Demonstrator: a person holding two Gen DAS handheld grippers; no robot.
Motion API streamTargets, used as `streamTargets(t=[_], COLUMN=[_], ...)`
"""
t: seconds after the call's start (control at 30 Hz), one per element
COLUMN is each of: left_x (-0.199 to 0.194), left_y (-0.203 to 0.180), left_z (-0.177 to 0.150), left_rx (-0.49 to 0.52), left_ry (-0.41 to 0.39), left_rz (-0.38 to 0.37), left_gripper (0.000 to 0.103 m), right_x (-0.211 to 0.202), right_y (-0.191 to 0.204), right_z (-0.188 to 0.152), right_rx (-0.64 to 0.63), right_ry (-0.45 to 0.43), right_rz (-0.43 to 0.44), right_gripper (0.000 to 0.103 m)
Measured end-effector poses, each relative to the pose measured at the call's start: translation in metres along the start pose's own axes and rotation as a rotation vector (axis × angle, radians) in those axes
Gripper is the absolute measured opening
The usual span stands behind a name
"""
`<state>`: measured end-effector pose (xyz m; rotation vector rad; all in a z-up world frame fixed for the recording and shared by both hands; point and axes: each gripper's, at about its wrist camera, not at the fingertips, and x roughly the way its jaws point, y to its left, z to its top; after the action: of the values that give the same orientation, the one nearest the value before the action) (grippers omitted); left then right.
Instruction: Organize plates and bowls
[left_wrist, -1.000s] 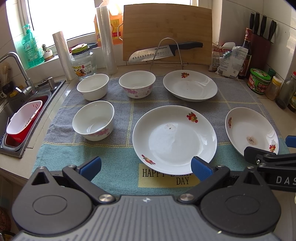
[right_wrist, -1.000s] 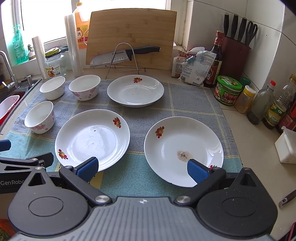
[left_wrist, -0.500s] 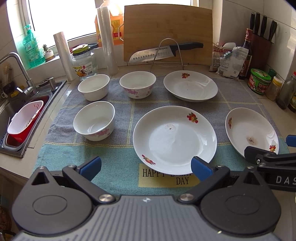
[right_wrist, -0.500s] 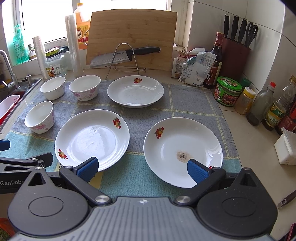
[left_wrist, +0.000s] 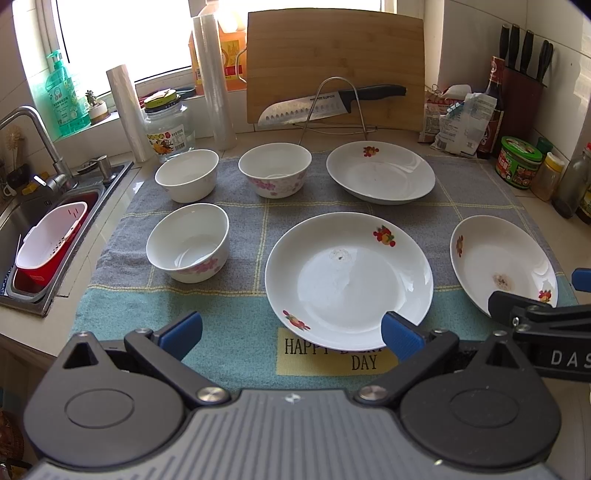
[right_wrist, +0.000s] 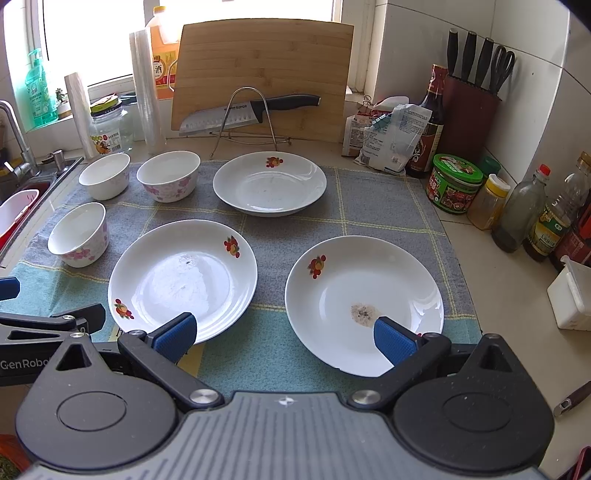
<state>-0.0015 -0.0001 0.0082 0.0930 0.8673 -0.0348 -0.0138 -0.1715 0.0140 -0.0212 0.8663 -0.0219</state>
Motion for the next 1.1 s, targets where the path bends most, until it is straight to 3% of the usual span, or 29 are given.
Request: streamTargets(t=[1.1], left_x=[0.0049], left_y=[0.0042], left_z=[0.0045], left_rx=[0.021], left_ry=[-0.012], left_rz=[-0.032], left_gripper=[0.102], right_x=[-0.0016], right_y=[0.0058], right_z=[0.0025], right_rx=[-0.011], right_ry=[-0.036], right_rz=[-0.015], right_gripper=[0.103])
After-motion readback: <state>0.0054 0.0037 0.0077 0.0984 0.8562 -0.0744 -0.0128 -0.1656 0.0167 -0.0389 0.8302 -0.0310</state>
